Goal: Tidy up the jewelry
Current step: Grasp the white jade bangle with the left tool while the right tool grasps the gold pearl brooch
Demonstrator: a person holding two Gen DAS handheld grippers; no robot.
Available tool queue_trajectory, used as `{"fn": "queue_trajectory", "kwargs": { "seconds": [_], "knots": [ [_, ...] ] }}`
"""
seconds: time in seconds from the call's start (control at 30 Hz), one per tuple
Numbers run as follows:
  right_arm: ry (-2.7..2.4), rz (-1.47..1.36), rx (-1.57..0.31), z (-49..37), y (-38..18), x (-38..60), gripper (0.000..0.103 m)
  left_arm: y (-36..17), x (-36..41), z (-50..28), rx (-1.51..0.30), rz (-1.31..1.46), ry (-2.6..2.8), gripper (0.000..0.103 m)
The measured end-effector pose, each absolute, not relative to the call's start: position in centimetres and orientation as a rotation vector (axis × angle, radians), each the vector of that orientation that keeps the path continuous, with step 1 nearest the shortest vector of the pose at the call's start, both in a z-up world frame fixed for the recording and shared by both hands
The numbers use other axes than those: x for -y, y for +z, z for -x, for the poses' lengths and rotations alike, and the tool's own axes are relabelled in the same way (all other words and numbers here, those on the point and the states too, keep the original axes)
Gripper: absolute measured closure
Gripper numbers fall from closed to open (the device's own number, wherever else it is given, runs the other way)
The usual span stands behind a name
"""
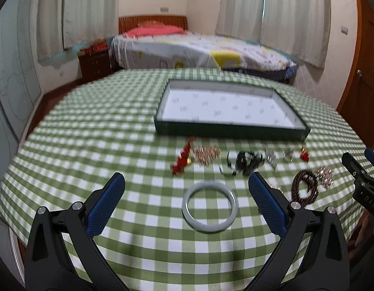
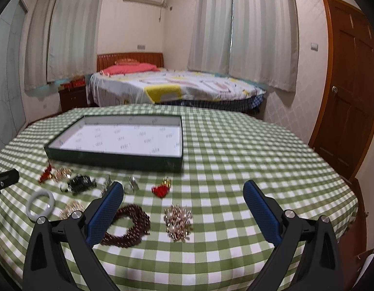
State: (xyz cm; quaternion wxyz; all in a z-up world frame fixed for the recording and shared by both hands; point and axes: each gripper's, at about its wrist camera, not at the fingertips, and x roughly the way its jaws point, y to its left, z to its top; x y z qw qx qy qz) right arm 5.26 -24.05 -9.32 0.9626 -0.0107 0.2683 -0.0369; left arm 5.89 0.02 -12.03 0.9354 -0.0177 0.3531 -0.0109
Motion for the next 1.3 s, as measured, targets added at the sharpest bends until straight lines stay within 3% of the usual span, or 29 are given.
{"fn": "queue_trajectory", "kwargs": {
  "seconds": [0.67,1.2,1.3],
  "knots": [
    [-0.052,-0.016,-0.678,-7.4,-13.3,25.1,0.006,-17.7,1.6,-9.6,-0.859,0.015,-0.024,0.004],
    [-0.076,-0.06,-0.708,-8.0,-14.2,26.6,0.006,-18.3,1.7,-9.9,-0.853,-0.002,-0.004,0.005],
    [-0.075,-0.067,-0.706,-8.0,-14.2,26.8,0.006,-18.0,1.8,-9.4,-0.842,-0.005,-0.011,0.02]
  ]
}}
